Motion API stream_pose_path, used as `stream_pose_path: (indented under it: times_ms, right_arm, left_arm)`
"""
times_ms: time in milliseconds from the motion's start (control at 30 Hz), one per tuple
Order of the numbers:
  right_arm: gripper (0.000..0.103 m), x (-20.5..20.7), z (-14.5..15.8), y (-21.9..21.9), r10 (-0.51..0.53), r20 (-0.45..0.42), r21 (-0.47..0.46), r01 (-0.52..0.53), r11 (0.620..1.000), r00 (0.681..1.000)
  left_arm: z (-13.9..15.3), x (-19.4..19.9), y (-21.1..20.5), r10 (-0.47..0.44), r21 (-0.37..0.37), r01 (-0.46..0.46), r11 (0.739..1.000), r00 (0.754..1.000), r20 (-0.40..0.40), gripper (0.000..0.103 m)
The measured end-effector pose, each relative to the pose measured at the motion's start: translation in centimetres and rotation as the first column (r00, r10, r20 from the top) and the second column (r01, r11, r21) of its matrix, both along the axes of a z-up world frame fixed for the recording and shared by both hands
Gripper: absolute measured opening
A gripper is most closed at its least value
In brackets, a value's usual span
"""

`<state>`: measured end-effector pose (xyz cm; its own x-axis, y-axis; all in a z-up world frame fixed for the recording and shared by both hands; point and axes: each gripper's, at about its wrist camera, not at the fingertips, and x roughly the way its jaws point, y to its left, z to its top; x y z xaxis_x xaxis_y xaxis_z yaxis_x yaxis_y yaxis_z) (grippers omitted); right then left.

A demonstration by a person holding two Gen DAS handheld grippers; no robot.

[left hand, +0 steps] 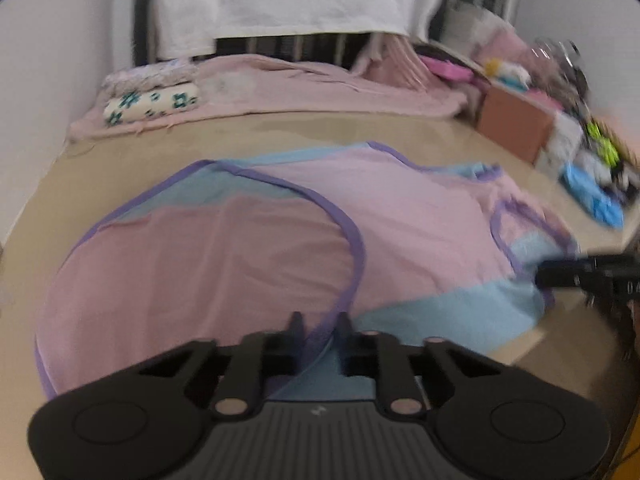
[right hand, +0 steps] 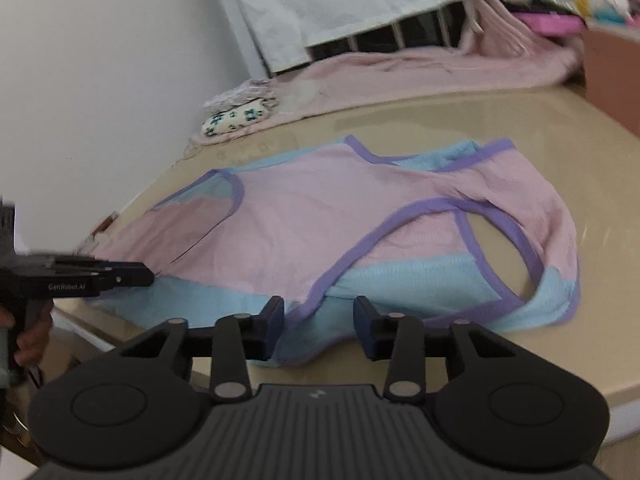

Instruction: Fold clothes

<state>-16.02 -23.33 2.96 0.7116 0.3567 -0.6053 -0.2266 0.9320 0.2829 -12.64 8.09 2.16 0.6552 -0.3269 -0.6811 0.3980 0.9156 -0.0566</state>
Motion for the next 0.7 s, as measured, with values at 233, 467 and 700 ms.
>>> stream_pose_path:
  times_ms: [233, 467, 700]
  right_arm:
    - [0.005, 0.3, -0.2, 1.7, -0.007, 0.009, -0.053, 0.007, 0.999, 1.000]
    - [0.014, -0.4, 0.8, 1.6, -0.029, 0.004, -0.123, 0.029, 0.992, 1.000]
    - [0.038, 7.9, 6.4, 7.5, 0.199, 0.135, -0.189, -0.171, 0.967, 0.971]
  left_arm:
    - [1.2, -2.7, -0.7, 0.064, 0.034, -0.067, 0.997, 0.995, 0.081, 0.000]
    - [1.0, -6.1, 0.6, 0.127, 0.007, -0.128, 0.992, 0.989, 0.068, 0.002]
    - [0.5, -3.1, 0.1, 0.122, -0.052, -0.118, 0.992, 0.990, 0.069, 0.022]
